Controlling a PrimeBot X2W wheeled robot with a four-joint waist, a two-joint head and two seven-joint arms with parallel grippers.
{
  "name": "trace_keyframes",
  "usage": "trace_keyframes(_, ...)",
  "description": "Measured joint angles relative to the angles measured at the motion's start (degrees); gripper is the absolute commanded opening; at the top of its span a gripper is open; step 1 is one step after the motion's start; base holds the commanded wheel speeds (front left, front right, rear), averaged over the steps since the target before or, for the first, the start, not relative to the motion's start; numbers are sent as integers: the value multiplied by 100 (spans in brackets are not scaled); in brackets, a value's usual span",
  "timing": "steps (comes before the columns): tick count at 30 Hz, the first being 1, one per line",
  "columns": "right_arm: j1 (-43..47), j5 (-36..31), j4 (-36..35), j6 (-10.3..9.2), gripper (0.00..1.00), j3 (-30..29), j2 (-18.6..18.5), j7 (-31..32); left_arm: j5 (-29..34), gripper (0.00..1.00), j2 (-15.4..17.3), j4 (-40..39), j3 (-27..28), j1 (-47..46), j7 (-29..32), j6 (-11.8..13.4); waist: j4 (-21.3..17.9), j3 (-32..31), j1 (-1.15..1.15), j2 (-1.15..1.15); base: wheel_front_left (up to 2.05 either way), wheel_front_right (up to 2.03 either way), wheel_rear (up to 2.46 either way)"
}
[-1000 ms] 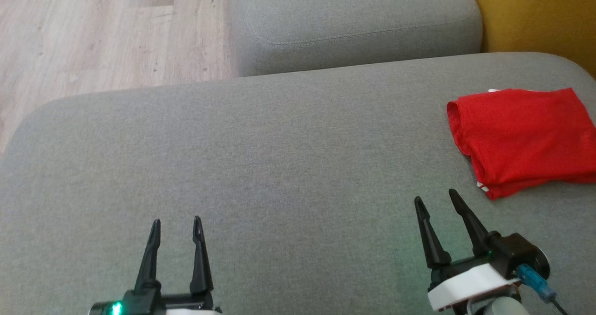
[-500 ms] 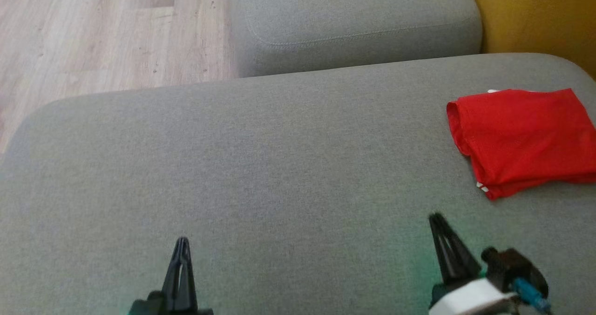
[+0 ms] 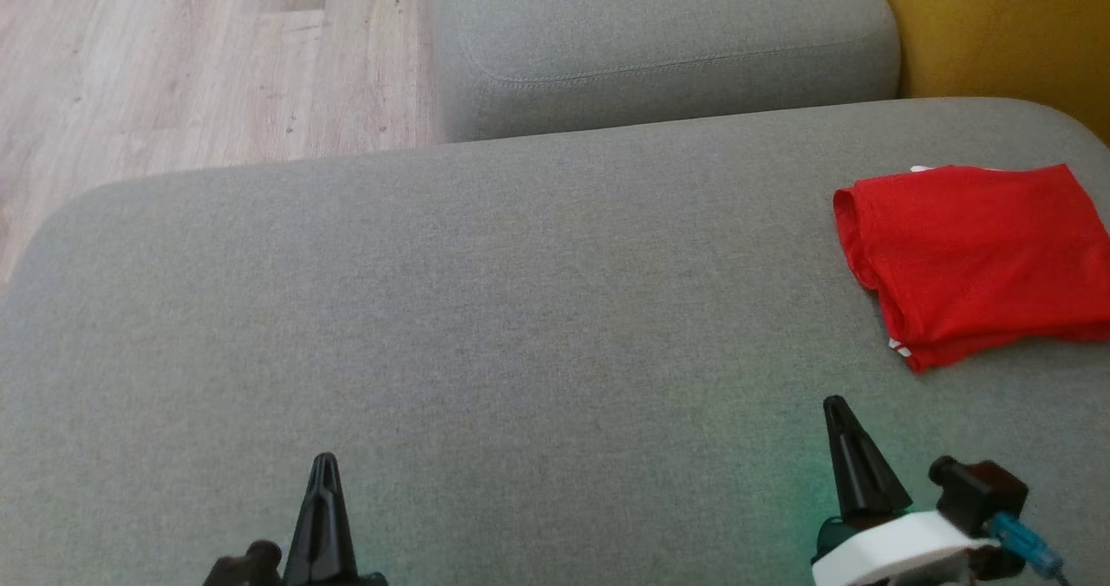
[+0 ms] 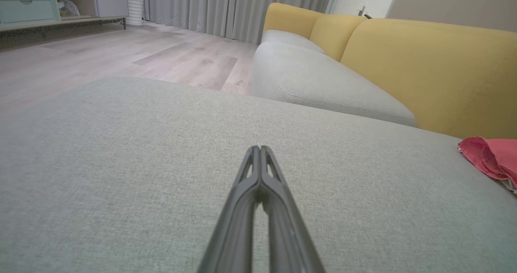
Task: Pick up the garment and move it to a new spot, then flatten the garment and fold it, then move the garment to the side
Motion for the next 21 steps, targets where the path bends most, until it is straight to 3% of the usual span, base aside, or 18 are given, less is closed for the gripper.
trace_keyframes(21,-82,1463,-4,0,0,-214,-5,282,-1455,0,25,145,203,-227,291,-294,12,28,0,0,0,0,0)
